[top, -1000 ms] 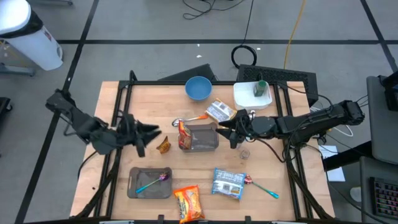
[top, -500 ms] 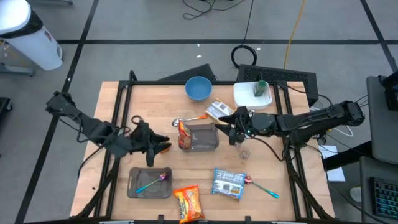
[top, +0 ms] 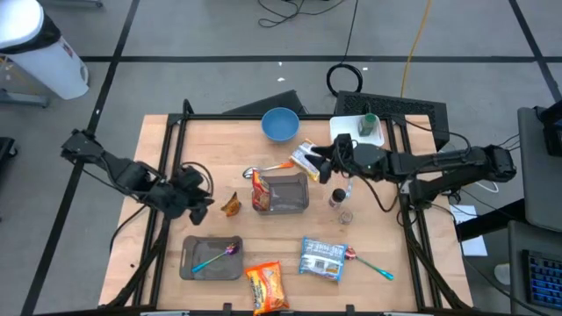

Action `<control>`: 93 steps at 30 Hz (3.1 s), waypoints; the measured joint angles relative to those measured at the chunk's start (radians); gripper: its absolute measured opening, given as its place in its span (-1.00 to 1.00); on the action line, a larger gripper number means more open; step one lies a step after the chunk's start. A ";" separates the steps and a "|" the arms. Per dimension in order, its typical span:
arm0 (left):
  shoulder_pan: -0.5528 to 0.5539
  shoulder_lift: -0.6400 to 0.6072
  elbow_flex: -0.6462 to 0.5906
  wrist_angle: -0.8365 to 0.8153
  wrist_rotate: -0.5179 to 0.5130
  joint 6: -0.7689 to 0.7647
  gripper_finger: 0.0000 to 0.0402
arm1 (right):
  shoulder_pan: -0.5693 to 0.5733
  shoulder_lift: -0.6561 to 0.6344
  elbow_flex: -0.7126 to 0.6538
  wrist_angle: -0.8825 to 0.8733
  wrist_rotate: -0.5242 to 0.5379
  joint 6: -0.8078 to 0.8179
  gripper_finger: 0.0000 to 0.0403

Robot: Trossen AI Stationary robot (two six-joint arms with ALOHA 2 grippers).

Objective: Pick & Place Food Item
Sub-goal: Put the seasoning pack into the white bin

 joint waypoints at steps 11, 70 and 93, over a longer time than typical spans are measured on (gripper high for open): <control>0.038 0.044 -0.142 0.163 0.117 0.095 -0.27 | -0.039 0.132 0.001 0.188 -0.009 0.011 -0.02; 0.443 0.094 -0.142 0.250 0.481 0.309 -0.84 | -0.233 0.164 0.001 0.252 -0.400 -0.055 -0.10; 0.556 -0.122 -0.141 0.327 0.615 0.261 -0.75 | -0.233 0.164 0.001 0.252 -0.398 -0.078 -0.10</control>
